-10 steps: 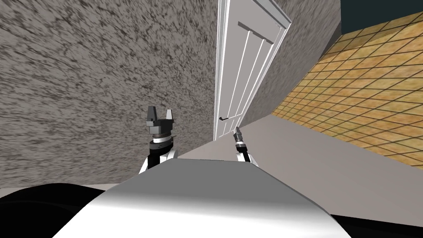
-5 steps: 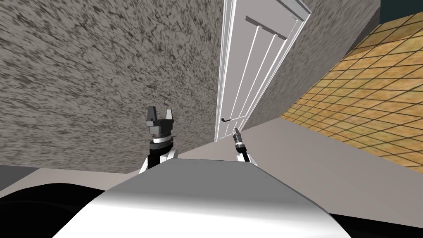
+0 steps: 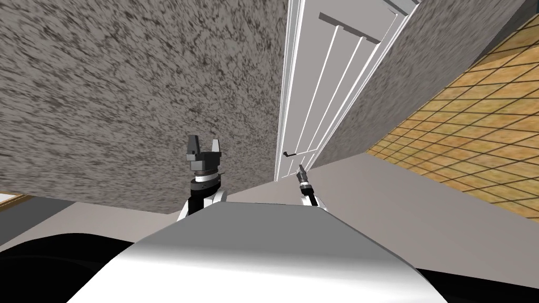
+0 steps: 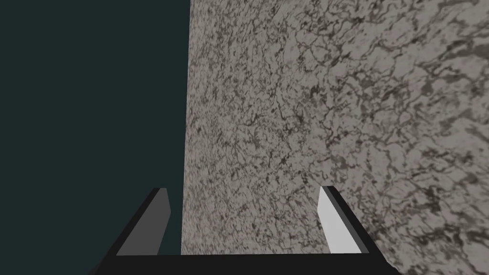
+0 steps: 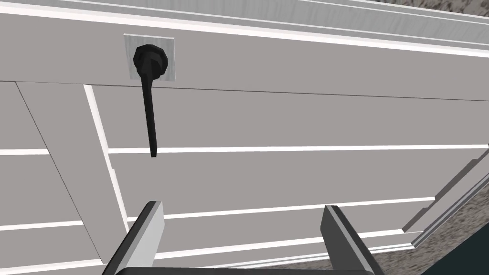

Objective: Pull the door open

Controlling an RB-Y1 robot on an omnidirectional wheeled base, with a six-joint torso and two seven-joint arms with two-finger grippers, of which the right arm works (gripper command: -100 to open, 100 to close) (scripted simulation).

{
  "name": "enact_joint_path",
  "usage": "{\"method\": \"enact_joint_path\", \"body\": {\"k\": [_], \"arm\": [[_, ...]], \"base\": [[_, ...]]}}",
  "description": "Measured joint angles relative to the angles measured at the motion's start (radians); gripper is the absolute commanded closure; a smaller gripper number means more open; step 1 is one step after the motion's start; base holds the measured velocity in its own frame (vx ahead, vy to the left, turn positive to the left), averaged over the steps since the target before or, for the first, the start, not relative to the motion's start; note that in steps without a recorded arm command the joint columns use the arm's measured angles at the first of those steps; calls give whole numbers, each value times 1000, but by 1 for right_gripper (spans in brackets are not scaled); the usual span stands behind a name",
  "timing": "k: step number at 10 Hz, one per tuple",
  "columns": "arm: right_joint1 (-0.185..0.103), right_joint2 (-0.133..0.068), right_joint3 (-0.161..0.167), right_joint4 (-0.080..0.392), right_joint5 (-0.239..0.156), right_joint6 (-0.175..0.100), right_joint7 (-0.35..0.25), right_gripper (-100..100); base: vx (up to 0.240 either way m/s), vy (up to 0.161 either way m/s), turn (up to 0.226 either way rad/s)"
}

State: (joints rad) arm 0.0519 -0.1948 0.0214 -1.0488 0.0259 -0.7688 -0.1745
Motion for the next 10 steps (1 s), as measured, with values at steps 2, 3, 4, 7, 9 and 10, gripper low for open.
{"method": "enact_joint_path", "body": {"k": [2,3,4,7,9,10], "arm": [[-20,-7,3,50,-2,-15,-10,-100],[-28,-12,5,76,-4,-23,-15,-100],[-37,-16,7,102,-5,-29,-21,-100],[-77,-27,14,201,-9,-54,-38,-100],[-104,-33,17,267,-12,-70,-48,-100],[-110,-36,20,284,-13,-74,-52,-100]], "base": [[35,-54,99],[48,-82,184],[47,-100,194],[46,-82,170],[43,-82,139],[44,-82,140]]}}
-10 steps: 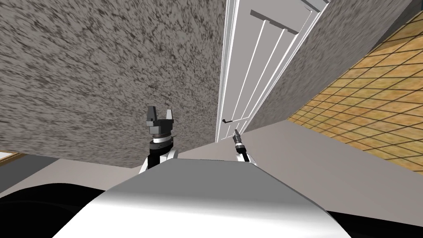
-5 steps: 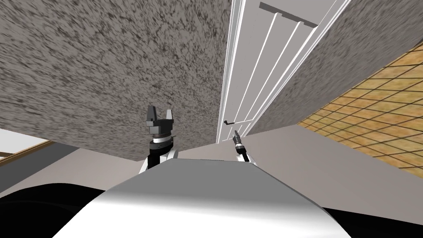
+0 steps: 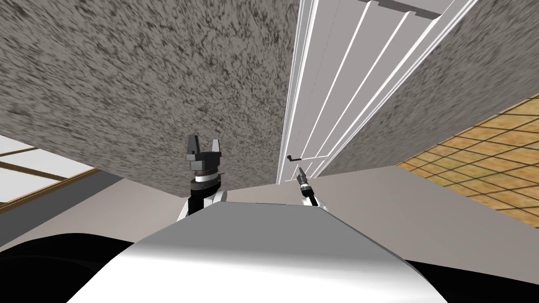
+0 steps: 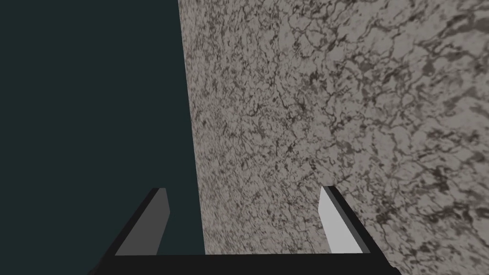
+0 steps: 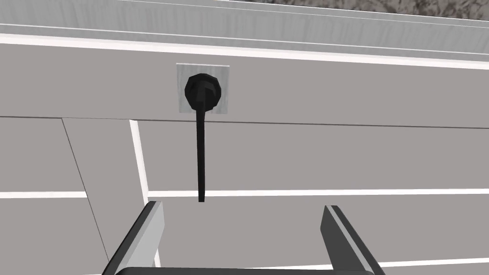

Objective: Pull the door open

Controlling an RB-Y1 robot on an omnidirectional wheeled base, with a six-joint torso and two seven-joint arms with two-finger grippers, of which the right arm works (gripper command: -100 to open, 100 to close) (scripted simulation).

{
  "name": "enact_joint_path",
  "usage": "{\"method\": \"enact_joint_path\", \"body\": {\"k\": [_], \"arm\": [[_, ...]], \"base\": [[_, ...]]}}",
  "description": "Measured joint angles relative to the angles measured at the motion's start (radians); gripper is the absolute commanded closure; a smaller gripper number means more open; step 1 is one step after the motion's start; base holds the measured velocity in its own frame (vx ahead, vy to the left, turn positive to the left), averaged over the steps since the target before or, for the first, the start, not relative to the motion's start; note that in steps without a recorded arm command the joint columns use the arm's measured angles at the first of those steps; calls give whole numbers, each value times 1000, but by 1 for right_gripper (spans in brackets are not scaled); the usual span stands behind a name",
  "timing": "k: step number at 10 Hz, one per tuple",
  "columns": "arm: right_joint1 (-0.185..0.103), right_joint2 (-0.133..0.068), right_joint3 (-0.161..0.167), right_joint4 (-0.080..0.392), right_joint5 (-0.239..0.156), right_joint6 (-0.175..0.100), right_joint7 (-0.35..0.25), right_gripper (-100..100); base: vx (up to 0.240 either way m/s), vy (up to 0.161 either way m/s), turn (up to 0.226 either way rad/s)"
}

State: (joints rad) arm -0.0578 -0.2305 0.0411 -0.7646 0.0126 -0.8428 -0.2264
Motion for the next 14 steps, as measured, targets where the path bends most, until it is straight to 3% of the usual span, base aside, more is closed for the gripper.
{"method": "enact_joint_path", "body": {"k": [8,9,11,12,13,14], "arm": [[-69,-24,13,181,-9,-48,-36,-100],[-70,-25,13,184,-9,-49,-37,-100],[-52,-31,-14,172,-24,-43,-31,-100],[-58,-31,-21,186,-27,-49,-28,-100],[-77,-30,-38,243,-37,-76,-21,-100],[-96,-41,-63,299,-51,-104,-20,-100]], "base": [[27,-62,108],[51,8,288],[77,6,181],[86,21,338],[132,3,294],[105,-14,171]]}}
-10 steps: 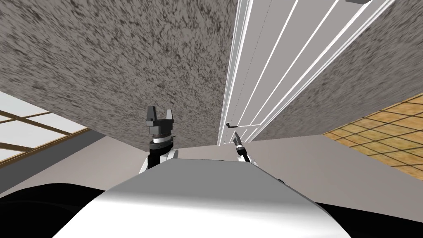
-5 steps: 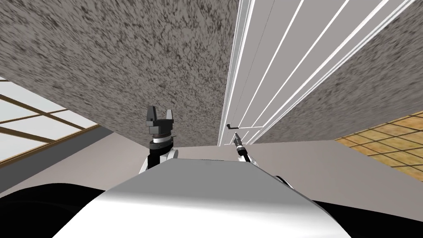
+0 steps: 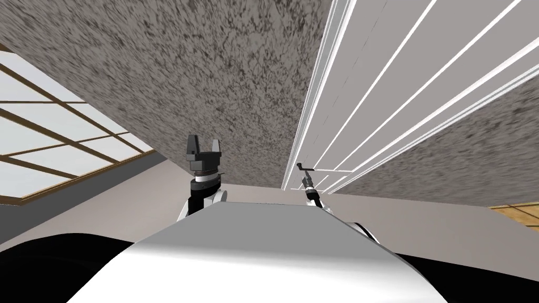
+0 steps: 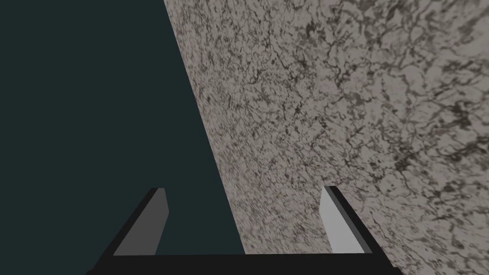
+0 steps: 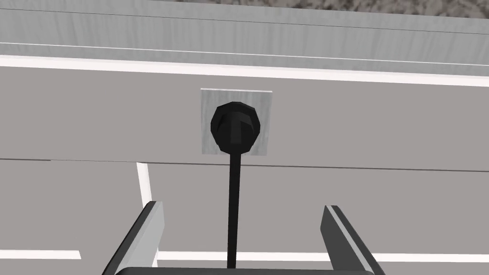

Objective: Pull the door open

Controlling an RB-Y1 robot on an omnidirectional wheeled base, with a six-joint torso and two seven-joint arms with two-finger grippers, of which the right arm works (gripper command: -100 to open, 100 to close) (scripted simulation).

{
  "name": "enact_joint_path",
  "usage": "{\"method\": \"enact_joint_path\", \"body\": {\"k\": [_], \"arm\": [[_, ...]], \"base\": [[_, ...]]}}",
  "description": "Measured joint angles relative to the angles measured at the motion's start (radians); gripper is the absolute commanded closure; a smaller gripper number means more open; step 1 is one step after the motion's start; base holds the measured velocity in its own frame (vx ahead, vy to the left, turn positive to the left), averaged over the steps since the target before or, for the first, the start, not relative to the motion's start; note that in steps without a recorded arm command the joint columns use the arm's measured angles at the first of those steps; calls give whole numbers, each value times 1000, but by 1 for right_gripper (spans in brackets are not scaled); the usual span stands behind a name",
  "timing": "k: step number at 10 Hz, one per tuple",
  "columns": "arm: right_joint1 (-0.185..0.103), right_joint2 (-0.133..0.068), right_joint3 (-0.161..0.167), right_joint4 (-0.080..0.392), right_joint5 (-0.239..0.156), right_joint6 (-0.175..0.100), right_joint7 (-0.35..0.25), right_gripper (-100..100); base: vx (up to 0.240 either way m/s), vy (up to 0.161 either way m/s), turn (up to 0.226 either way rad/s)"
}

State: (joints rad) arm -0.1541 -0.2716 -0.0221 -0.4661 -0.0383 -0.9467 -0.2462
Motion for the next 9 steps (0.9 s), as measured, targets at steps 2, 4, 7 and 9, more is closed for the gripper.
{"method": "enact_joint_path", "body": {"k": [2,4,7,9], "arm": [[37,-5,-14,-59,-7,30,1,-100],[24,-11,-39,-5,-22,0,5,-100],[30,-17,-73,1,-40,0,15,-100],[43,-17,-81,-26,-45,12,19,100]], "base": [[57,-17,126],[50,-23,61],[74,-41,227],[15,-9,-3]]}}
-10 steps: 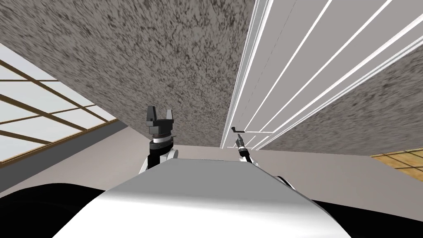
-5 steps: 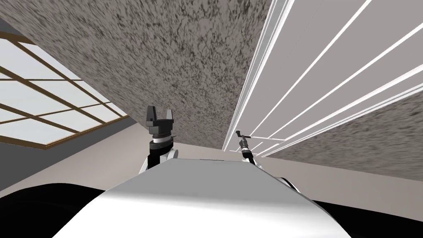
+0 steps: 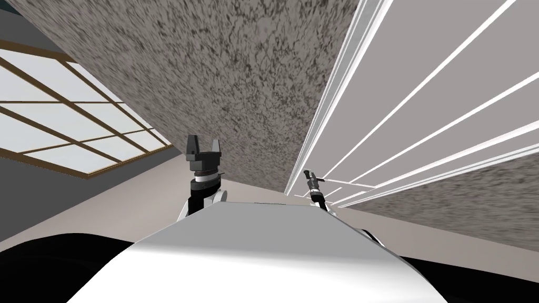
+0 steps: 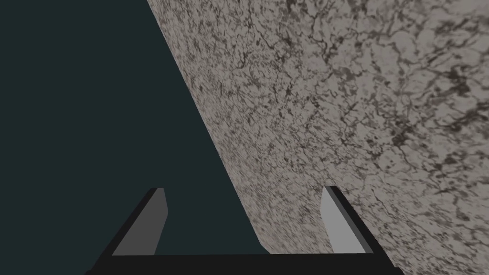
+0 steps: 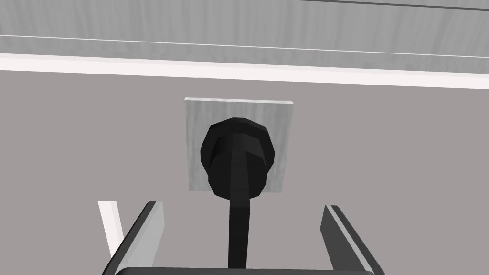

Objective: Pull the door open

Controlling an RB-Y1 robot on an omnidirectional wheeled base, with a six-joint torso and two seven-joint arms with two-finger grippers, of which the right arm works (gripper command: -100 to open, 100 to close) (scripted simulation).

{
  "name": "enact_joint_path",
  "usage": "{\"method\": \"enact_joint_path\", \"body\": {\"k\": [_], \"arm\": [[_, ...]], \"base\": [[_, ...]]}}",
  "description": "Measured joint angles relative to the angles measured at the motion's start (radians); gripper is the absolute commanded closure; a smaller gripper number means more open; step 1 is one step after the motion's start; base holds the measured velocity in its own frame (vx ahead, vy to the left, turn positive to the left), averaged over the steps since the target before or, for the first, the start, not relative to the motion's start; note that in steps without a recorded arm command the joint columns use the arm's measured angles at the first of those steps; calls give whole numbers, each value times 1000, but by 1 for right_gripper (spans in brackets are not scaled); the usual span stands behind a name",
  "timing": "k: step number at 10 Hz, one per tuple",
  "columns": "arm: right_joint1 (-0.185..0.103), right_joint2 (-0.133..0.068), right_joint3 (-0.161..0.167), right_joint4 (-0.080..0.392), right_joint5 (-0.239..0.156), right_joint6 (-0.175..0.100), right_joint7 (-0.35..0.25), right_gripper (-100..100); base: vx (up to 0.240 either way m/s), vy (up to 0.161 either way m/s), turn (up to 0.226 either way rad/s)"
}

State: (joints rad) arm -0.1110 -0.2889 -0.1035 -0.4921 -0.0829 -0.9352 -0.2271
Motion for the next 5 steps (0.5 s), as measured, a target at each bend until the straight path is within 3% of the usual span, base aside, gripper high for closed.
{"method": "enact_joint_path", "body": {"k": [5], "arm": [[-1,0,0,5,0,-2,-1,100]], "base": [[-3,2,0]]}}
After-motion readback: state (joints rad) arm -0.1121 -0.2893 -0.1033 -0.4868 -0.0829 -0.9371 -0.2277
